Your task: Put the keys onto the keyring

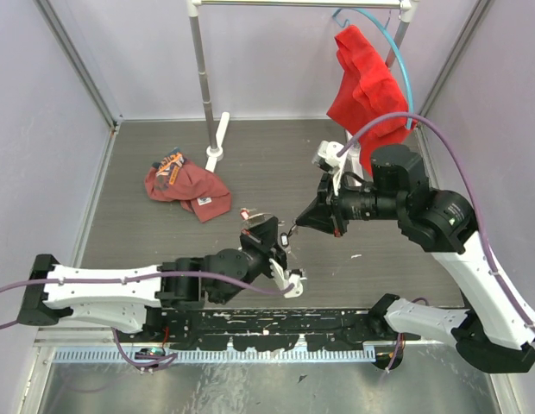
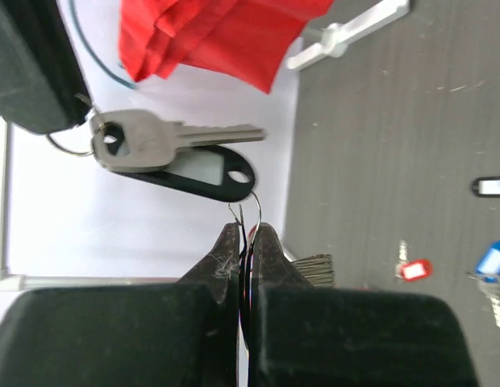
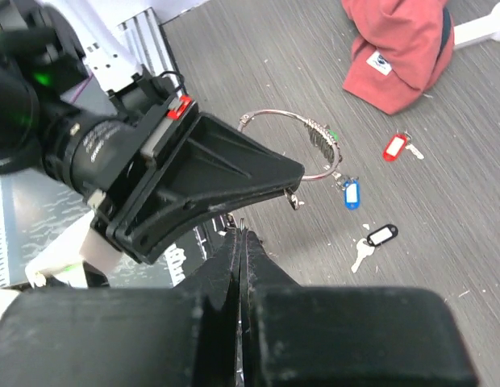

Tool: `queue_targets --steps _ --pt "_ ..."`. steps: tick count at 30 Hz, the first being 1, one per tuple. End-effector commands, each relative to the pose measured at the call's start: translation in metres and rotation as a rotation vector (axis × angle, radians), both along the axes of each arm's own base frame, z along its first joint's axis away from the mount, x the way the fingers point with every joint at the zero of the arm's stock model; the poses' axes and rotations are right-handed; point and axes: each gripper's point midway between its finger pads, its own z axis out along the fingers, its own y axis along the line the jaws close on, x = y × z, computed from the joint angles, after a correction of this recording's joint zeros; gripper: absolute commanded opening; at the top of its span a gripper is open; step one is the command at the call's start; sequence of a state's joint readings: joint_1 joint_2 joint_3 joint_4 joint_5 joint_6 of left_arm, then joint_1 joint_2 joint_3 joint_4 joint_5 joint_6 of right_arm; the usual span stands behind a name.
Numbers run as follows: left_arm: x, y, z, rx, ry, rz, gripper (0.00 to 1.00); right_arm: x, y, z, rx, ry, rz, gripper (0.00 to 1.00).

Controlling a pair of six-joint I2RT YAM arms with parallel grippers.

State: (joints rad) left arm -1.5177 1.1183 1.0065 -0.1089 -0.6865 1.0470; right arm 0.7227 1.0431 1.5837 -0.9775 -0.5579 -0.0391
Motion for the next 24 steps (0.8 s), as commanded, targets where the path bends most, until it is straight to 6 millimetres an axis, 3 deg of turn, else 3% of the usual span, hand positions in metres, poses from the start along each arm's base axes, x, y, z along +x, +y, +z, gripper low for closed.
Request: queue_targets --steps 1,7,12,19,24 --pt "0.008 0.011 0.068 -0.217 -0.282 0.07 0.0 0.015 -0.001 0.001 0.005 0.037 -0.111 0.01" --pt "0.003 0.02 0.069 -0.241 -0.298 0.041 0.0 0.025 0.003 -0.01 -0.027 0.065 -0.143 0.01" --pt "0.012 0.019 0.056 -0.164 -0.48 0.06 0.0 0.016 0.02 -0.013 0.005 0.105 -0.032 0.01" --pt "0.012 0.012 0.039 -0.075 -0.566 0.009 0.0 0.007 0.036 0.0 0.075 0.082 0.1 0.01" --pt "0.017 0.015 0.03 -0.016 -0.585 0.017 0.0 0.014 0.041 -0.006 0.063 0.094 0.093 0.01"
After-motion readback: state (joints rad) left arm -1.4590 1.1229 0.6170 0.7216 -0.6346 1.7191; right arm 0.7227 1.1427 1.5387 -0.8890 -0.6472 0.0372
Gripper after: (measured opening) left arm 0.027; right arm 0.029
